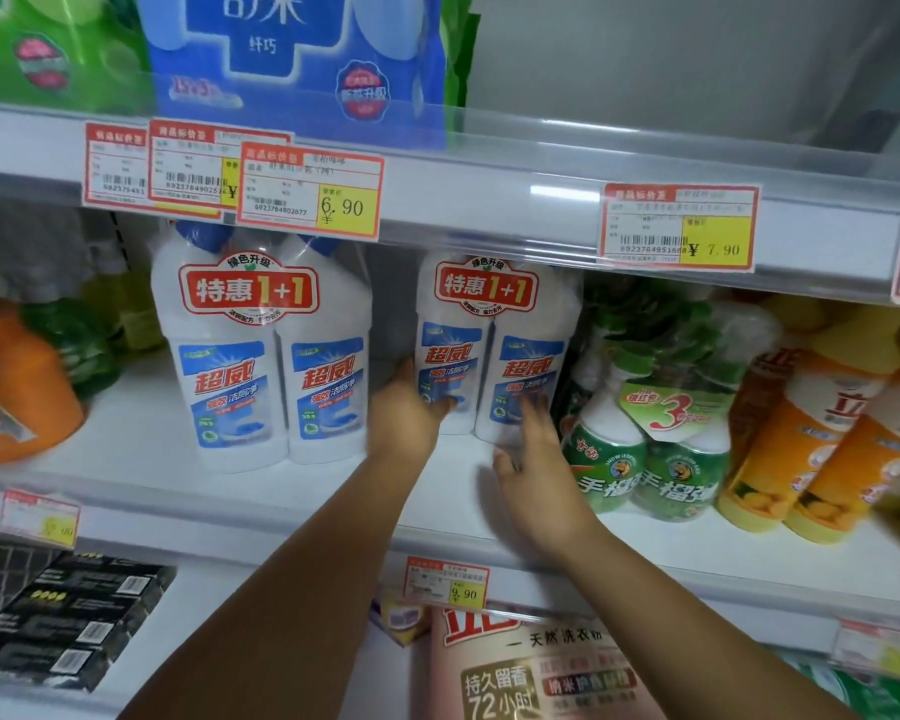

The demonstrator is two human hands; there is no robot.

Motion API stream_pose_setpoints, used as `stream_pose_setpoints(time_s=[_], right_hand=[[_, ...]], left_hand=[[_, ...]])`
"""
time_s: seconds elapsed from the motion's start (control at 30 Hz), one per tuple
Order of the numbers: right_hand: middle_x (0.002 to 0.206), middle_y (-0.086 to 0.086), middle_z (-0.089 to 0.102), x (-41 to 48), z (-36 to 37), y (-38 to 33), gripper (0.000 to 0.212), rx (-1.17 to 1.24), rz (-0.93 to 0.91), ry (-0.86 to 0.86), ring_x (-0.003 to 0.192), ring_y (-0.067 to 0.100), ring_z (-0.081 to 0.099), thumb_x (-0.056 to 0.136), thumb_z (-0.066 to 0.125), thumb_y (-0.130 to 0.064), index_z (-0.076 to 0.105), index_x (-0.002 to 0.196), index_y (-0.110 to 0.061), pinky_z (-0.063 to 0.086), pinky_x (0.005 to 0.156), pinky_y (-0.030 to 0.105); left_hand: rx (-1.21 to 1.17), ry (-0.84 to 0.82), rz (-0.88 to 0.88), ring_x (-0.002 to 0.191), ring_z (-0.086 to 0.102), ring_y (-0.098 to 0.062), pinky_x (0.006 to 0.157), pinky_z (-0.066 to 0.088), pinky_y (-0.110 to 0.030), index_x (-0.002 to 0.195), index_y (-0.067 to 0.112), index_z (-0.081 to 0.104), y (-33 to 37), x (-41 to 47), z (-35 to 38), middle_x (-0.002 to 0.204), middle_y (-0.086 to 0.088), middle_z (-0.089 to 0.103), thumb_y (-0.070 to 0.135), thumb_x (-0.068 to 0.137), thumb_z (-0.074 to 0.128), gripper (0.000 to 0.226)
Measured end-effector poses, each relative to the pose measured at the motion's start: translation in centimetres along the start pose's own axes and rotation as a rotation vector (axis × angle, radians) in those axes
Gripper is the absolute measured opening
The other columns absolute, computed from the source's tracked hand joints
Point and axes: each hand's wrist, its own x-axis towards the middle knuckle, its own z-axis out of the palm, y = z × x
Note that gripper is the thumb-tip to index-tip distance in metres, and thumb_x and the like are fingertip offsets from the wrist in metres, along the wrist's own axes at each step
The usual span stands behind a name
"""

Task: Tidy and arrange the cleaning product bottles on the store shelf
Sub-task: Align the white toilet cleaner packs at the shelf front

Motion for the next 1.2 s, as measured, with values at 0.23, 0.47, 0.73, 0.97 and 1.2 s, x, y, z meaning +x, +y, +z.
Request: stream_pose_setpoints(time_s=[0.23, 0.47, 0.73, 0.97, 1.2], right_hand=[[0.161, -0.001, 0.010, -0.2, -0.1, -0.6, 0.070, 0.017, 0.035, 0.002, 0.148, 0.013, 0.009, 0.092, 0.047, -0.010, 0.011, 0.152, -0.021, 0.012, 0.121, 0.034], [0.157, -0.003, 0.025, -1.7, 1.2, -3.4, 0.065, 0.099, 0.027, -0.108, 0.143, 0.013, 0.024, 0.096, 0.048, -0.018, 0.015, 0.152, -0.026, 0.018, 0.115, 0.026], [0.157, -0.008, 0.022, 0.3, 6.2, -8.9, 0.077, 0.289, 0.004, -0.276, 0.143, 0.012, 0.025, 0.094, 0.053, -0.016, 0.005, 0.152, -0.029, 0.023, 0.110, 0.024], [0.131, -0.010, 0.056, 2.3, 7.8, -9.4, 0.075, 0.486, 0.074, -0.212, 0.119, 0.012, 0.055, 0.082, 0.067, -0.012, 0.027, 0.142, -0.036, 0.044, 0.101, 0.034], [0.135, -0.005, 0.052, -0.2, 4.5, -5.3, 0.083, 0.473, 0.110, 0.089, 0.118, 0.012, 0.055, 0.067, 0.062, -0.035, 0.025, 0.140, -0.045, 0.046, 0.103, 0.042]], left_hand=[[0.056, -0.052, 0.021, 0.108, 0.060, -0.029, 0.093, 0.046, -0.035, 0.131, 0.012, 0.043, 0.5, -0.8, -0.7, 0.123, -0.009, 0.061, 0.022, 0.084, 0.069, 0.055], [0.118, 0.503, 0.292, 0.094, 0.052, -0.018, 0.082, 0.046, -0.027, 0.112, 0.011, 0.052, 0.9, -7.3, -7.4, 0.105, -0.006, 0.053, 0.018, 0.086, 0.065, 0.030], [-0.168, 0.346, -0.176, 0.132, 0.037, -0.020, 0.100, 0.027, -0.026, 0.149, 0.025, 0.014, -3.6, -6.6, -15.8, 0.150, -0.004, 0.031, 0.011, 0.084, 0.067, 0.085], [-0.160, 0.279, -0.116, 0.101, 0.059, -0.014, 0.079, 0.042, -0.029, 0.133, 0.036, 0.036, -4.9, -5.4, -14.7, 0.118, 0.008, 0.060, 0.013, 0.084, 0.066, 0.062], [-0.117, 0.129, -0.017, 0.102, 0.060, -0.010, 0.081, 0.043, -0.022, 0.136, 0.033, 0.032, -2.4, -6.3, -9.2, 0.121, 0.009, 0.059, 0.022, 0.085, 0.067, 0.062]])
